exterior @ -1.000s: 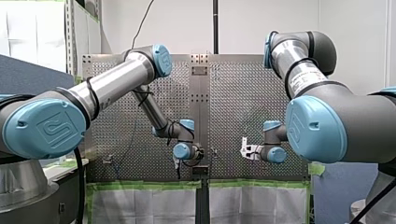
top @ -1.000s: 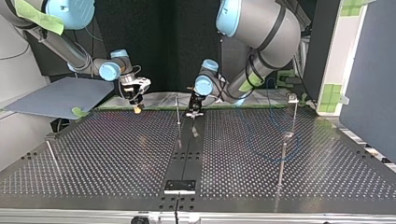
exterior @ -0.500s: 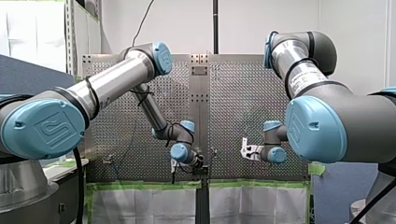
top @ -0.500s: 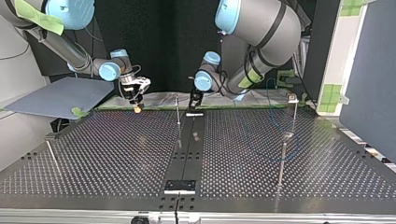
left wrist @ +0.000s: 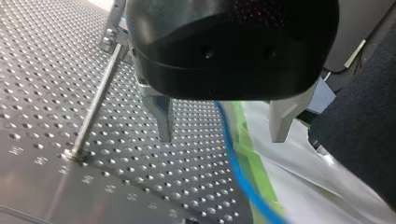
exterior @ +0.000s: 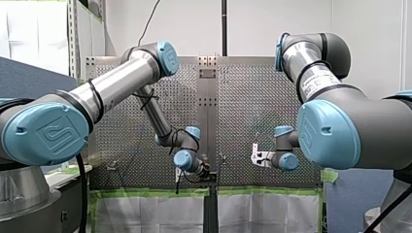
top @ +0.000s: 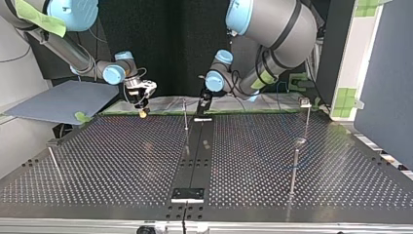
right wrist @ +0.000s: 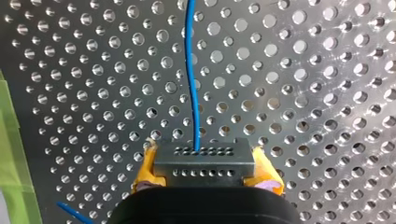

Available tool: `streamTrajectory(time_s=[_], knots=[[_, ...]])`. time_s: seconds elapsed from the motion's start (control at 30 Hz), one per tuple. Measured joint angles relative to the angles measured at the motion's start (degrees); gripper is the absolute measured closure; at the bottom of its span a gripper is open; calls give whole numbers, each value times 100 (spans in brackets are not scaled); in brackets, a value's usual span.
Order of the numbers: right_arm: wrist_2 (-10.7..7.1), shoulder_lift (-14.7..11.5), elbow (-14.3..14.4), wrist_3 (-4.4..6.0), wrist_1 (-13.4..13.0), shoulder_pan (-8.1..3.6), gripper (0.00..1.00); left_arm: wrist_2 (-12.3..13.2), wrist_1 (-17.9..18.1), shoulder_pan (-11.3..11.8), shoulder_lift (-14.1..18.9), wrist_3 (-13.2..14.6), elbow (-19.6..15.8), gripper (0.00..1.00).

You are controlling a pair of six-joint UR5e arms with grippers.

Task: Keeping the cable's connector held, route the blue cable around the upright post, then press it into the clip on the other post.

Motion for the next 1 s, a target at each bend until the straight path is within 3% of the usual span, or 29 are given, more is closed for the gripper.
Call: streamTrajectory(time_s=[0.33, 0.53, 0.7, 1.0], knots=[[-14, 7, -1, 31, 2, -16, 100, -27, 163, -33, 405, -21, -369, 0], [-20, 19, -1, 35, 16, -21, 100, -32, 442, -69, 563, -21, -669, 0], [-64, 24, -1, 38, 17, -22, 100, 6, 678, -170, 622, 56, -878, 0], [-109, 46, 0, 44, 19, -22, 100, -10, 1037, -407, 629, 220, -932, 0]])
